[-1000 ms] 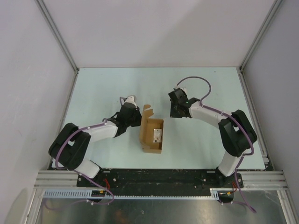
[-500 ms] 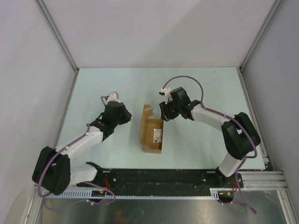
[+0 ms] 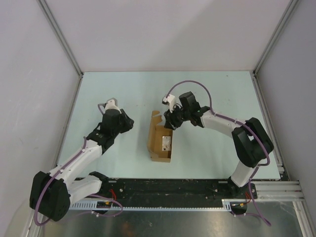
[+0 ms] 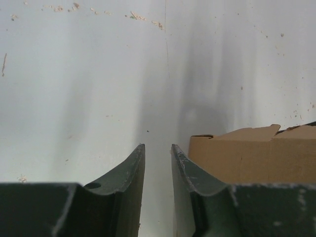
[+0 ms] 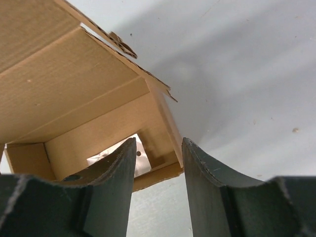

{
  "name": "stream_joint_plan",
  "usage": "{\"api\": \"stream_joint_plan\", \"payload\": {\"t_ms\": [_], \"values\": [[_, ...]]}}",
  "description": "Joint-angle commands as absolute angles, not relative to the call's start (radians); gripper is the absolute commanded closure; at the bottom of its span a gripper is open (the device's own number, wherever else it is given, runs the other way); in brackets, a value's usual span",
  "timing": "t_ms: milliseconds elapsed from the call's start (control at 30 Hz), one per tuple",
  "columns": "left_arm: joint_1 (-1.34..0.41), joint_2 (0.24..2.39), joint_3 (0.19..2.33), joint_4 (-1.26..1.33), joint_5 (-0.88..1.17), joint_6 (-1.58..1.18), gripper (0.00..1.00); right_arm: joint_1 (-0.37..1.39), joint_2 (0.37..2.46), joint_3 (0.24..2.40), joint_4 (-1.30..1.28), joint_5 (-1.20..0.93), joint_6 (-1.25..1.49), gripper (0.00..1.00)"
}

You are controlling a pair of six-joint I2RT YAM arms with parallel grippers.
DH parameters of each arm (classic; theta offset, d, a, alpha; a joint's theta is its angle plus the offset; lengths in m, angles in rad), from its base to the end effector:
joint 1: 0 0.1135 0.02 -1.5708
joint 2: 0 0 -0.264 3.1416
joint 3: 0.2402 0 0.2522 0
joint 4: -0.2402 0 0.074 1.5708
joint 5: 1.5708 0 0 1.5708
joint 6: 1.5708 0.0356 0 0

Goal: Fold the paper box

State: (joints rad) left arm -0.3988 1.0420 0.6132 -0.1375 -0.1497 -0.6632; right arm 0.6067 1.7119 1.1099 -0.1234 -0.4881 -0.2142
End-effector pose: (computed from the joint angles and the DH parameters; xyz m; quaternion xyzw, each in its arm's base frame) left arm 0.2110 -0.0831 0.2356 -0.1509 0.8617 -0.1866 0.4471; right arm 0.2960 0.2258 0.2157 -0.4440 0.7719 0.2938 0.3475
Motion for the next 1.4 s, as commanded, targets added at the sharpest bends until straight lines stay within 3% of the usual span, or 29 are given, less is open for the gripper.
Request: {"api": "stream_joint_plan", "payload": {"t_ms": [0, 600, 1000, 1100, 1367], "values": [[-0.388, 1.017, 0.606, -0.144, -0.13, -0.669, 0.67, 0.6, 1.747, 1.109, -0.071, -0.522, -0.268, 0.53], [-0.377, 1.003, 0.581, -0.144, -0.132, -0.666, 0.67, 0.592, 1.827, 1.109, -0.072, -0.586, -0.288, 0.65], [-0.371, 0.982, 0.568, -0.147, -0.123, -0.664, 0.67, 0.597, 1.804, 1.108, -0.087, -0.52, -0.215, 0.89], [-0.371, 0.974, 0.563, -0.146, -0.121, -0.666, 0.67, 0.601, 1.787, 1.108, -0.107, -0.465, -0.163, 0.94], [-0.368, 0.954, 0.555, -0.152, -0.132, -0.661, 0.67, 0.67, 1.686, 1.062, -0.14, -0.184, -0.038, 0.93]]}}
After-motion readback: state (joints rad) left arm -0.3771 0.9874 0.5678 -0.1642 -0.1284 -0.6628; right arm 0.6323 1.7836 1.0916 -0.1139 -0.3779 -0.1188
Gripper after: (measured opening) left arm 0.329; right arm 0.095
